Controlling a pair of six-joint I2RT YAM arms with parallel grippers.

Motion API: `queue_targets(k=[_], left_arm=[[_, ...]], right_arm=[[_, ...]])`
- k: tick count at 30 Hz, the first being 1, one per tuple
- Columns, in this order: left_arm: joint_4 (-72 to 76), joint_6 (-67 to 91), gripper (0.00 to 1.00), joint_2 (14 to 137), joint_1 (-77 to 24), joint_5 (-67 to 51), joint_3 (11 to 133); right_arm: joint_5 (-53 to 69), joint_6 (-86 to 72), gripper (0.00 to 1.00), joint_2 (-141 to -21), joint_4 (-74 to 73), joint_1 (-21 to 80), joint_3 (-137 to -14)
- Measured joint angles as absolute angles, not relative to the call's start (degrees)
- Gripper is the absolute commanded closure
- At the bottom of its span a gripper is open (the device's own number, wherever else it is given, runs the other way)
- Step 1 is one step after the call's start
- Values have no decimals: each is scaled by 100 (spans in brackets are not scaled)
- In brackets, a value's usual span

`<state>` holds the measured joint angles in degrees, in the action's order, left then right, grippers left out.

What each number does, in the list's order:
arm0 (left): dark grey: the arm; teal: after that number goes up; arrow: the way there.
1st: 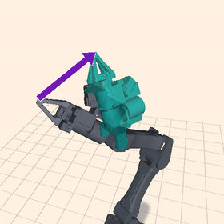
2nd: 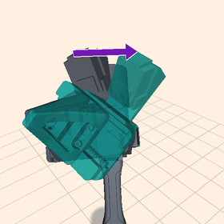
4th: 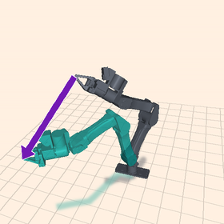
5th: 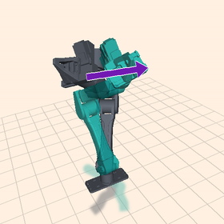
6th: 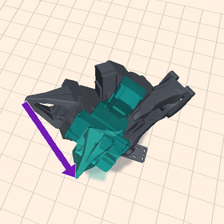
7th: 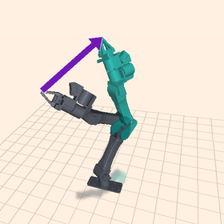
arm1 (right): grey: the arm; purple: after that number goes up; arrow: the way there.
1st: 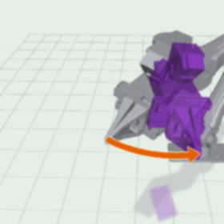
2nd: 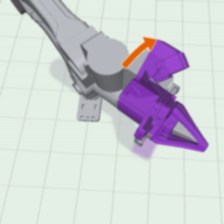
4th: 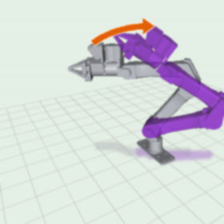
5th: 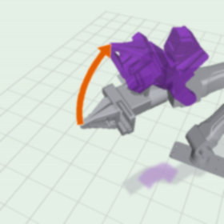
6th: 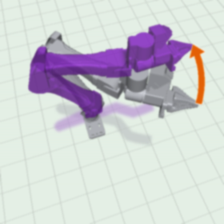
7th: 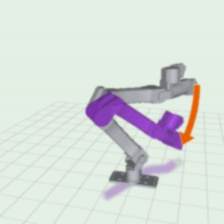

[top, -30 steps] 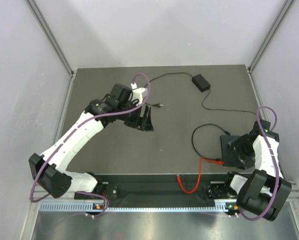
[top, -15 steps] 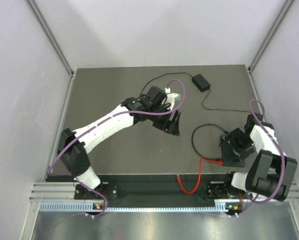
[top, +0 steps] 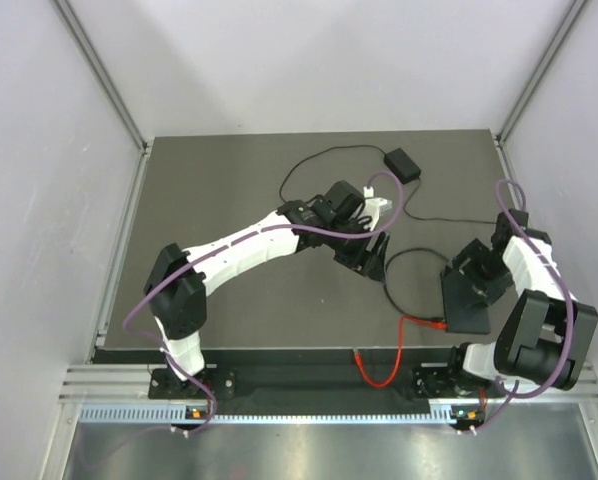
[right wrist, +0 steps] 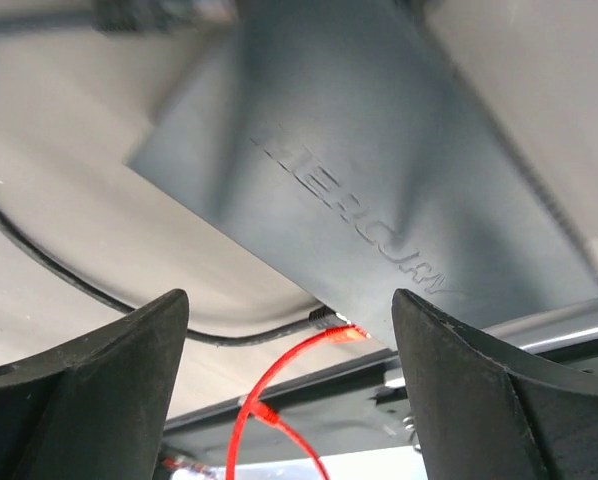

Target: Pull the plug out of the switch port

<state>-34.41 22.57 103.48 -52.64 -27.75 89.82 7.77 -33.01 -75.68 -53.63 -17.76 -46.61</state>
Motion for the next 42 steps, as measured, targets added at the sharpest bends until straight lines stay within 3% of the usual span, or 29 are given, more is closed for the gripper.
queue_targets(k=[3, 6, 14, 21, 25, 27, 32, 34, 39, 42], left_arm=[[-3444, 2202, 27, 10350, -5258, -2860, 8980], [-3422, 2036, 26, 10294, -5251, -2945, 8838], [-3483, 1573, 24, 9784, -5078, -3079, 8134], [-3511, 1306, 26, 9515, -4587, -3227, 7950], [-3557, 1278, 31, 9498, -4508, -3301, 7861], [-3557, 1345, 35, 9498, -4517, -3393, 7852], [-3402, 1780, 42, 9533, -4550, -3669, 7854], [-3275, 1999, 42, 9581, -4587, -3754, 7861], [-2899, 2467, 36, 9970, -4919, -3911, 8154], [-2580, 2687, 36, 10530, -5242, -4012, 8670]], right_arm=[[628, -3022, 13, -7723, -5387, -1776, -5033], [552, -2578, 0, -7955, -5395, -1774, -5382], [178, -1490, 0, -8748, -5730, -1446, -6318], [5, -1232, 1, -8930, -5774, -1385, -6337], [75, -1472, 16, -8790, -5758, -1313, -6060], [176, -1669, 28, -8611, -5815, -1291, -5859], [357, -2128, 38, -8158, -6007, -1229, -5605], [357, -2281, 39, -7985, -6099, -1170, -5548], [351, -2600, 67, -7579, -6152, -1140, -5234], [355, -2768, 71, -7655, -6152, -1140, -5083]])
